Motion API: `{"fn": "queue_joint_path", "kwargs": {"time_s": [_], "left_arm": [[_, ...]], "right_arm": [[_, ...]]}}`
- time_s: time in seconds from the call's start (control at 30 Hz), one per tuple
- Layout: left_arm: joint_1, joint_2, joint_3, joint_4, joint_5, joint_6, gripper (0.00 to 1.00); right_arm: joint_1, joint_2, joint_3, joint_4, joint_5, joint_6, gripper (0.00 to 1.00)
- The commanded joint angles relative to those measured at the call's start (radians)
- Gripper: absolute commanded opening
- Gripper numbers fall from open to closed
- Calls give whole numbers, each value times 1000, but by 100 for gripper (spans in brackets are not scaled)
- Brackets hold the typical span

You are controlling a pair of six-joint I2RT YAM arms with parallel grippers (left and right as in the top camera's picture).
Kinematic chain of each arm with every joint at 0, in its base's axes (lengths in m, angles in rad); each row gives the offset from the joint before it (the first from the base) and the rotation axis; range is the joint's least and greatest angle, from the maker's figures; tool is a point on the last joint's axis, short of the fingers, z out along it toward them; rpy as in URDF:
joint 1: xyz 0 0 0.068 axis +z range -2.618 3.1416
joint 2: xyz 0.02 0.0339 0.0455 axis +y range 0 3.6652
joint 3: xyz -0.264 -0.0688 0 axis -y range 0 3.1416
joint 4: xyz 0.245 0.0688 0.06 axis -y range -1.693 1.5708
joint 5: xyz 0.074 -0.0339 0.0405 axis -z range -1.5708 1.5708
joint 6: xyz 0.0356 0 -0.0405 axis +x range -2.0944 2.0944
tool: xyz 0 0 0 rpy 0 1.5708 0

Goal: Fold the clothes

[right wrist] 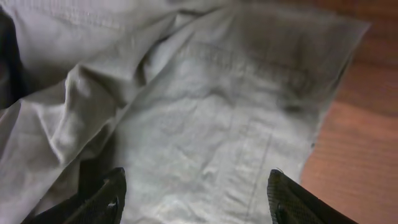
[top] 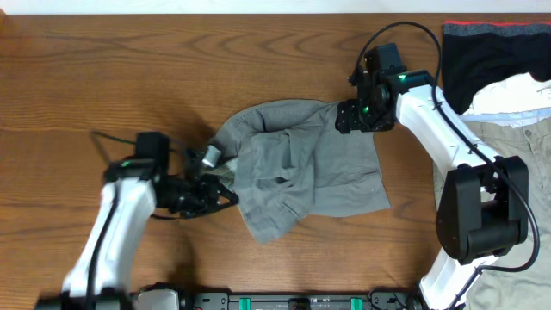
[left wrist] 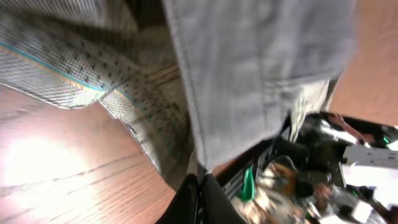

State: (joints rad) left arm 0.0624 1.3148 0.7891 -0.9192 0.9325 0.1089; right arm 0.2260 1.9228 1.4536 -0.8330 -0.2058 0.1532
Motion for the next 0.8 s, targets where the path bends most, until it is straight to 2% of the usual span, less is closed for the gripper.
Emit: {"fn": "queue_joint_path", "kwargs": {"time_s": [0.0,0.17,0.37,0.43,0.6,0.67,0.77], "left_arm": [[49,-117,23,-23,-3,25,6],[76,-220,23,-53,-3,20,6],[39,-176,13,-55,-121,8,8],[19,-140,0,-56,-134,5,15],[-46,-7,-70,36,-130,-98,49],[-74,60,-89,80,-130,-136,53],[-100,166,-95,127,-128,-189,53]], "right_arm": [[-40,-10,2,24,19,16,72],[-60,-9,2,44,18,19,73],[-58,-9,2,44,18,19,73],[-56,-9,2,40,18,19,73],[-56,-9,2,32,15,19,73],[-56,-9,2,33,15,19,72],[-55,-9,2,29,14,19,72]]}}
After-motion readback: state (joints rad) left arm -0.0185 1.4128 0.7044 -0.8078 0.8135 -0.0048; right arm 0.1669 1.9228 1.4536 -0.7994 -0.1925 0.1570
